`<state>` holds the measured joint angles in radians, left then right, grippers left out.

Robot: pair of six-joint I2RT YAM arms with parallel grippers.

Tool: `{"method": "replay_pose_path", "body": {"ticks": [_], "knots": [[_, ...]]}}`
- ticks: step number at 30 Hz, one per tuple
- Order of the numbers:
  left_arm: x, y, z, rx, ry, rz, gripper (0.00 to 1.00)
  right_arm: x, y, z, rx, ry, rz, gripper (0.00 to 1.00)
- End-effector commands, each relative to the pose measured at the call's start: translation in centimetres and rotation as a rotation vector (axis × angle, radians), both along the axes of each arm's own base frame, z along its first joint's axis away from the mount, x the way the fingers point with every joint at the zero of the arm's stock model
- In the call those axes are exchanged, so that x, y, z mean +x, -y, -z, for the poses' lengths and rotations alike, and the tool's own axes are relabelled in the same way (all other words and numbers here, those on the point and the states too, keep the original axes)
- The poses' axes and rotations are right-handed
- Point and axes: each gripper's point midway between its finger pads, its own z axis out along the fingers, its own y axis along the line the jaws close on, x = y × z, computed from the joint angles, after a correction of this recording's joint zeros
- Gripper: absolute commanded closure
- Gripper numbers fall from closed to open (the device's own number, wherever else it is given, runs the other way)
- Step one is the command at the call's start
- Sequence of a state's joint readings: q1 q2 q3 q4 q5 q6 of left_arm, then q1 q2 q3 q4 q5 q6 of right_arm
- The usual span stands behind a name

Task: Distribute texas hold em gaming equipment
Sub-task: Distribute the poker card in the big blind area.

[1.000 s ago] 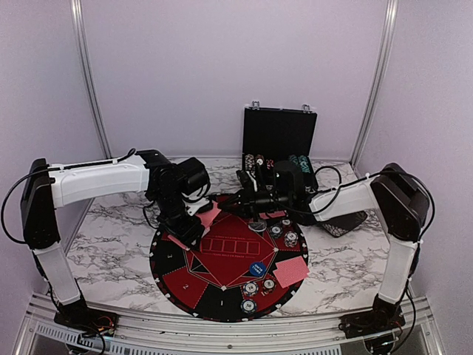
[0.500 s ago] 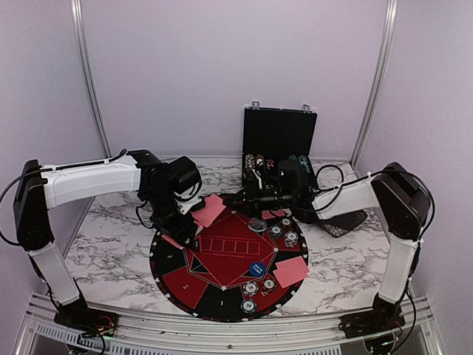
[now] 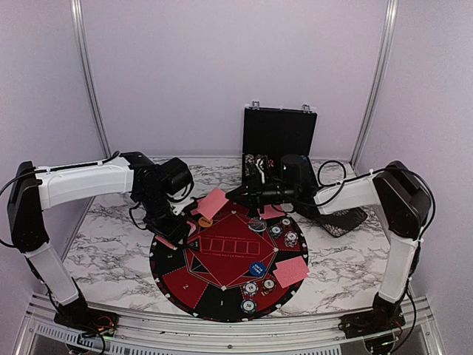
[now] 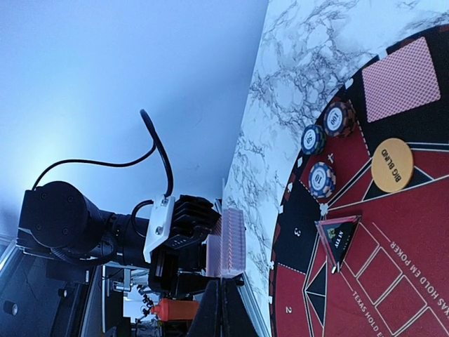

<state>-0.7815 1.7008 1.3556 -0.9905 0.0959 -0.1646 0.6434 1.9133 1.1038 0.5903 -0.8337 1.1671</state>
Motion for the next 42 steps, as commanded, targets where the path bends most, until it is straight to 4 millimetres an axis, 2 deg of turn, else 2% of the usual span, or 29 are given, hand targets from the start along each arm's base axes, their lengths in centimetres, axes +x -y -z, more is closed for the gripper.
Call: {"method": "replay_pose_path", "body": {"ticks": [1, 8, 25, 42], "knots": [[0.2, -0.1, -1.3, -0.042, 0.033, -0.003, 0.50, 1.3, 0.0, -0.6, 0.007, 0.032, 0.002, 1.00], [0.1, -0.3, -1.3, -0.044, 0.033, -0.008, 0.50, 3.1, -0.1, 0.2, -0.029, 0.048, 0.024, 1.00], [0.1, -0.5, -1.6, -0.049, 0.038, -0.010, 0.50, 9.9, -1.2, 5.1, -0.128, 0.071, 0.105, 1.00], [0.0, -0.5, -1.7, -0.053, 0.038, -0.011, 0.50, 14.2, -2.9, 9.0, -0.176, 0.058, 0.148, 1.00]]}}
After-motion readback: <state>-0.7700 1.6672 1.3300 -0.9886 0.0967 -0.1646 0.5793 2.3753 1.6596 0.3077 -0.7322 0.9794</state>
